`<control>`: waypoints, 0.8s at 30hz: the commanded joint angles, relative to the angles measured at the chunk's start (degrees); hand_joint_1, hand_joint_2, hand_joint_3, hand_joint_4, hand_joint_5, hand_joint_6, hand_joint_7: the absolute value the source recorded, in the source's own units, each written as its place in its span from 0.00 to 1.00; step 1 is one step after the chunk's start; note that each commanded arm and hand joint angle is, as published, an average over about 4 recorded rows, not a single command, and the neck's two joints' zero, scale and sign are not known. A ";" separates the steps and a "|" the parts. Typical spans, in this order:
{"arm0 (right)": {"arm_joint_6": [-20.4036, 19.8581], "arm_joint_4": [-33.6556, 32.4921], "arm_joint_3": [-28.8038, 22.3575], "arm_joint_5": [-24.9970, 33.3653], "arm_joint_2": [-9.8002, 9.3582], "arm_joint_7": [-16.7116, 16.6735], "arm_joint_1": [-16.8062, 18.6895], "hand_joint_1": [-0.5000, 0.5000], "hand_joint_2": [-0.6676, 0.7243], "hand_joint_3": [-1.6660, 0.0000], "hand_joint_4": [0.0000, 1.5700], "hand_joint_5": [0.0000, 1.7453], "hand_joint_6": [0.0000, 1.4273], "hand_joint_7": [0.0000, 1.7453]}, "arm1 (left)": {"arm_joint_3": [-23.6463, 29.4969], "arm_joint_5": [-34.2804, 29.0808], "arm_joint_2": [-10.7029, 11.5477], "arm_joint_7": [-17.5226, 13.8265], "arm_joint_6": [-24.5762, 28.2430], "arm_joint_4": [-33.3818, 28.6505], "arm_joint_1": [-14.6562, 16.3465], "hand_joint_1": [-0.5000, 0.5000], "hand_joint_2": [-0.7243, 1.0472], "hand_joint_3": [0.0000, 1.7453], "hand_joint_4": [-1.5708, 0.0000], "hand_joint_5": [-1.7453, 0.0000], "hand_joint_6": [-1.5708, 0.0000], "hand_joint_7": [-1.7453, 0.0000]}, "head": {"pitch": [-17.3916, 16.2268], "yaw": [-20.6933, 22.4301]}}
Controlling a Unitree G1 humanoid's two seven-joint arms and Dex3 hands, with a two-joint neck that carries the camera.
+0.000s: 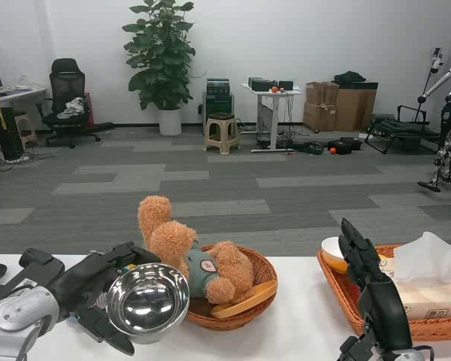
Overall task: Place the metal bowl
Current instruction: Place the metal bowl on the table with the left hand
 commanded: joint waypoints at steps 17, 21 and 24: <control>-1.28 -2.66 -0.03 0.73 -0.62 -0.70 0.46 0.29 1.00 1.00 0.00 0.00 0.00 0.06 | -0.81 -0.49 -1.29 0.00 -5.49 4.02 1.70 0.00 0.75 0.00 0.51 0.00 0.22 0.04 | -0.66 0.17; -1.28 -2.70 -0.03 0.73 -0.62 -0.65 0.46 0.29 1.00 1.00 0.00 0.00 0.00 0.08 | -0.86 -0.44 -1.34 0.00 -6.15 4.42 1.74 0.00 0.75 0.00 0.51 0.00 0.22 0.04 | -0.80 0.21; -1.30 -2.72 -0.03 0.73 -0.60 -0.68 0.46 0.29 1.00 1.00 0.00 0.00 0.00 0.07 | -0.88 -0.47 -1.58 0.00 -7.14 5.14 1.87 0.00 0.75 0.00 0.50 0.00 0.22 0.04 | -1.17 0.06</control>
